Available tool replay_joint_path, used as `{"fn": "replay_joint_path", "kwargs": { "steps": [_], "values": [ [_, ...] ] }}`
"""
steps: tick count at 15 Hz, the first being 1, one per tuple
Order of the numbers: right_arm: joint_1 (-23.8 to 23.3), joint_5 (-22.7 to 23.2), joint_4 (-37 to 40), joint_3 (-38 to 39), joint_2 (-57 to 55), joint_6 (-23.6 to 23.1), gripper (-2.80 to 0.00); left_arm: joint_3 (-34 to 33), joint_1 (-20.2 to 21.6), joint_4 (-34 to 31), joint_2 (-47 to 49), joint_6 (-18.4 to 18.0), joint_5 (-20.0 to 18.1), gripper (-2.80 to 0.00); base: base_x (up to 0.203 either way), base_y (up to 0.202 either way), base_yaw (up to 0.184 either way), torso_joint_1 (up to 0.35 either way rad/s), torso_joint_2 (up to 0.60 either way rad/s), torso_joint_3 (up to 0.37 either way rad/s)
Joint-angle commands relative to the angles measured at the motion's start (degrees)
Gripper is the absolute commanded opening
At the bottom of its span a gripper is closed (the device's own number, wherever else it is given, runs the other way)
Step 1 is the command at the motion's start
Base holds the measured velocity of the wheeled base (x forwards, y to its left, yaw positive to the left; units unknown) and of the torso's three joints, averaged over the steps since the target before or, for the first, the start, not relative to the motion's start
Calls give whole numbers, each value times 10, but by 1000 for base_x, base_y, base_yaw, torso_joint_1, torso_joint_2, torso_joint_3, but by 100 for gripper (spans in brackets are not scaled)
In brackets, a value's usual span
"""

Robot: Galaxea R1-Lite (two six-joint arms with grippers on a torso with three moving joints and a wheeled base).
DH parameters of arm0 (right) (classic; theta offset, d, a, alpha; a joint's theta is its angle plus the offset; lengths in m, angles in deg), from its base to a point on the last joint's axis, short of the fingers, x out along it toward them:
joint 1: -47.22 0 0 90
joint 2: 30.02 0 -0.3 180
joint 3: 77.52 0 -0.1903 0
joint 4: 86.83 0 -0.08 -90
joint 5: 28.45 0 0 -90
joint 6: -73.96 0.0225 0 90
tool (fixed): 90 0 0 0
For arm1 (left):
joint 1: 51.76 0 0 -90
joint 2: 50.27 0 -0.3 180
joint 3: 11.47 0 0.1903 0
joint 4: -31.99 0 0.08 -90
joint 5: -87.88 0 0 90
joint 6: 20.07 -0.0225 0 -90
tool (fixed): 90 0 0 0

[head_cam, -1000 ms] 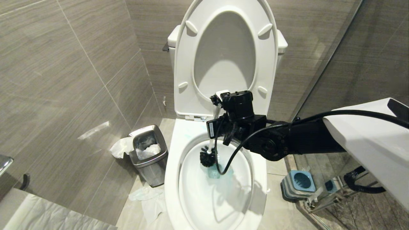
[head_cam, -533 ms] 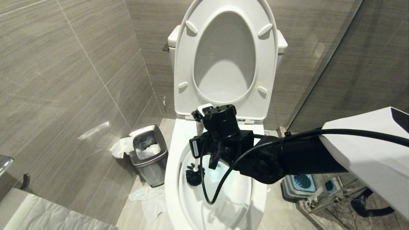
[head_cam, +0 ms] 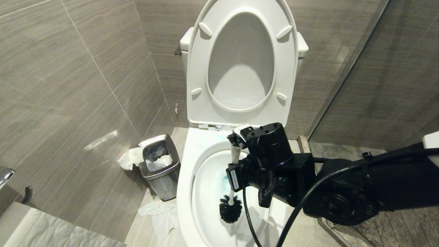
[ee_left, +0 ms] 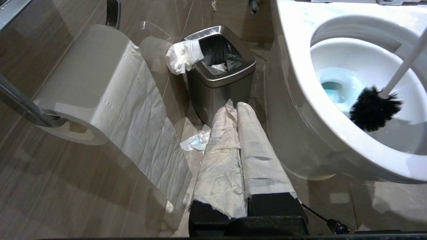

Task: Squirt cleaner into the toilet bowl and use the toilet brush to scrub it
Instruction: Scrub the toilet bowl

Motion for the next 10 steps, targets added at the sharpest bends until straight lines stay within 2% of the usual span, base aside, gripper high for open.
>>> {"fn": "replay_joint_path", "kwargs": {
  "steps": [1, 7, 10],
  "values": [
    [-21, -1, 0, 13, 31, -1, -280, -1, 0, 0, 0, 0, 0, -280, 0, 0, 0, 0, 0, 0],
    [-84, 0, -2, 6, 26, -23, -280, -1, 0, 0, 0, 0, 0, -280, 0, 0, 0, 0, 0, 0],
    [-108, 0, -2, -22, 5, -27, -280, -1, 0, 0, 0, 0, 0, -280, 0, 0, 0, 0, 0, 0]
  ]
}}
